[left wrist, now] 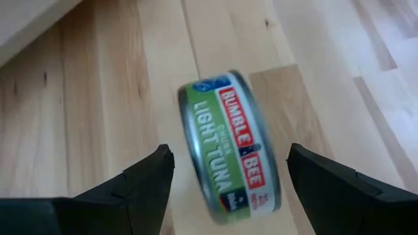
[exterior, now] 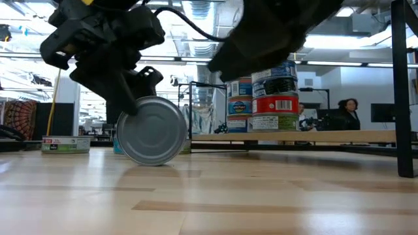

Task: Stack canned seafood by type on shelf
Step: Put the green tuna can on the shelf

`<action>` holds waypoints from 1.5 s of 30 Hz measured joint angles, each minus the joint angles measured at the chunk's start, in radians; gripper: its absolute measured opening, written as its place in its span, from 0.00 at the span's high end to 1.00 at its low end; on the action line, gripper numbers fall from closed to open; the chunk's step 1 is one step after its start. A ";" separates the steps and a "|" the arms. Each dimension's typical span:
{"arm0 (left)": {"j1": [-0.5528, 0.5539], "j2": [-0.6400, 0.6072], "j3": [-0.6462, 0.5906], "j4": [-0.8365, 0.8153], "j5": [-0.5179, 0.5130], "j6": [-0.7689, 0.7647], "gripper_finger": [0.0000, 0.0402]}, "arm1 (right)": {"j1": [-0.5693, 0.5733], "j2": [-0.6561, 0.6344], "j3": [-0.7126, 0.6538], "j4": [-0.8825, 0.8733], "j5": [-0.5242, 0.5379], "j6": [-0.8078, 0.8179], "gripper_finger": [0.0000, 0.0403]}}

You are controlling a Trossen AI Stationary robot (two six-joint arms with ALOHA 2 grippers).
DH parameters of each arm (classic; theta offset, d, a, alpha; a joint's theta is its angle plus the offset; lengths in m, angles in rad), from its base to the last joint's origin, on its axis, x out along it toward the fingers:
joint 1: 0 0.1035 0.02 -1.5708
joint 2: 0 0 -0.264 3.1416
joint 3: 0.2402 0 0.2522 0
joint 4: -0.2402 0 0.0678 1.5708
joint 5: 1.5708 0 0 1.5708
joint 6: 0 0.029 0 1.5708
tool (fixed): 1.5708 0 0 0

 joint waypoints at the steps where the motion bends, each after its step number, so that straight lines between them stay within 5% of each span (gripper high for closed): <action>1: -0.003 0.000 0.000 0.008 -0.004 0.007 0.28 | -0.009 0.000 0.000 0.024 -0.017 -0.021 0.23; 9: -0.029 0.000 -0.104 0.241 -0.048 0.061 0.28 | -0.091 0.012 0.001 0.104 -0.108 -0.131 0.09; 16: -0.032 -0.035 -0.176 0.309 -0.101 0.084 0.28 | -0.117 0.014 0.001 0.108 -0.133 -0.183 0.06; 34: -0.101 -0.417 -0.350 0.480 -0.205 0.131 0.28 | -0.184 0.119 0.024 0.275 -0.222 -0.208 0.07; 45: -0.223 -0.609 -0.529 0.510 -0.364 0.023 0.28 | -0.201 0.287 0.261 0.129 -0.247 -0.254 0.07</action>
